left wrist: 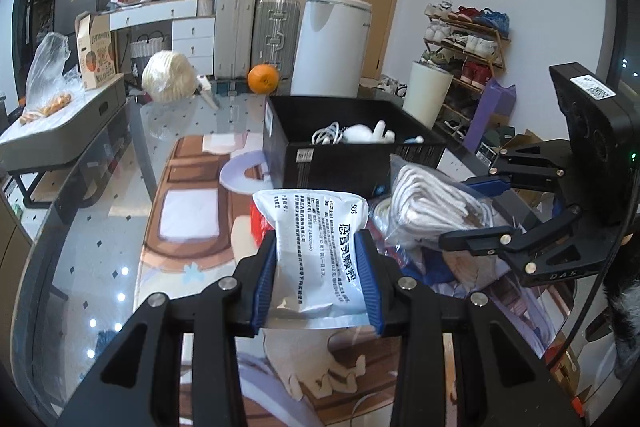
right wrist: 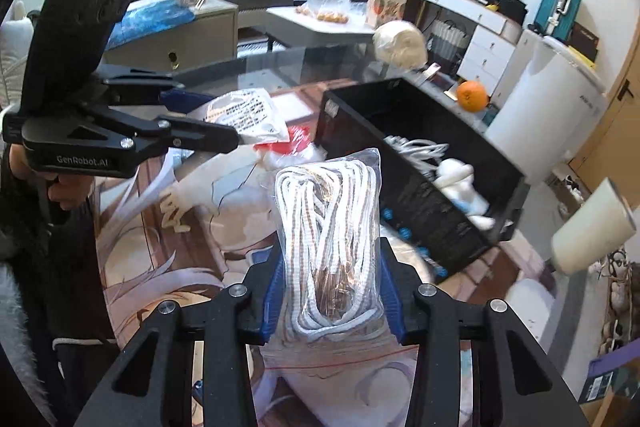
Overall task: Organize soft objects
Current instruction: 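Carry the rope bag with the right gripper while the left carries the sachet to the box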
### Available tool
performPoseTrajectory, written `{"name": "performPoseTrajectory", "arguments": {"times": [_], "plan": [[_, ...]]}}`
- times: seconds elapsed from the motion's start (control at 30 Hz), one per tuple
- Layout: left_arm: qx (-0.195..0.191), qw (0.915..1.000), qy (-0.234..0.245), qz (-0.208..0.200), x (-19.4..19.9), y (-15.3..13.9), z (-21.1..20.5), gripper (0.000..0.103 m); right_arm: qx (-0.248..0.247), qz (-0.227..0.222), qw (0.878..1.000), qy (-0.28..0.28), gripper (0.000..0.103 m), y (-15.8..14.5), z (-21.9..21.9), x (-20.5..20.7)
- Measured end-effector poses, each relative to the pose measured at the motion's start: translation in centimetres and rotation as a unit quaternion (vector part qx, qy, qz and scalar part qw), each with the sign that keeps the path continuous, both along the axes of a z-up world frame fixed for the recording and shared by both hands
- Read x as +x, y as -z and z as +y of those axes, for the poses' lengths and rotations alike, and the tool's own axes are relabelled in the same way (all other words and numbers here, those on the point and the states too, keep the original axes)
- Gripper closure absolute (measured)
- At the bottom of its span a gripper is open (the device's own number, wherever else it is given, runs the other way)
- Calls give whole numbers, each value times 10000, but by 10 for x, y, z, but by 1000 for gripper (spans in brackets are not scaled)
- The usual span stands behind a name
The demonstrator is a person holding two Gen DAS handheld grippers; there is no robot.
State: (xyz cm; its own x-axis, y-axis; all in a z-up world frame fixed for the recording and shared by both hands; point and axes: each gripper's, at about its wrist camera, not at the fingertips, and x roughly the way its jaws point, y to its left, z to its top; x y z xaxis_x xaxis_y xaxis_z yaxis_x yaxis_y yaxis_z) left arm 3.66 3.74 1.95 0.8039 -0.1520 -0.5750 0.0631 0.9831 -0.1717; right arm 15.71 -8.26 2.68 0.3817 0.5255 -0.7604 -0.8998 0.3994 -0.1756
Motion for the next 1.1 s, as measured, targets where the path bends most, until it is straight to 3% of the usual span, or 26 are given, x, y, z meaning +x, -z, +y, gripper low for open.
{"name": "performPoseTrajectory", "arguments": {"times": [0.63, 1.1], "plan": [[39, 9991, 81, -405, 49, -44, 1, 66, 449, -496, 9911, 1153, 61, -44, -12, 43], [33, 9996, -15, -267, 98, -42, 0, 66, 508, -392, 9830, 1720, 61, -48, 1, 92]]}}
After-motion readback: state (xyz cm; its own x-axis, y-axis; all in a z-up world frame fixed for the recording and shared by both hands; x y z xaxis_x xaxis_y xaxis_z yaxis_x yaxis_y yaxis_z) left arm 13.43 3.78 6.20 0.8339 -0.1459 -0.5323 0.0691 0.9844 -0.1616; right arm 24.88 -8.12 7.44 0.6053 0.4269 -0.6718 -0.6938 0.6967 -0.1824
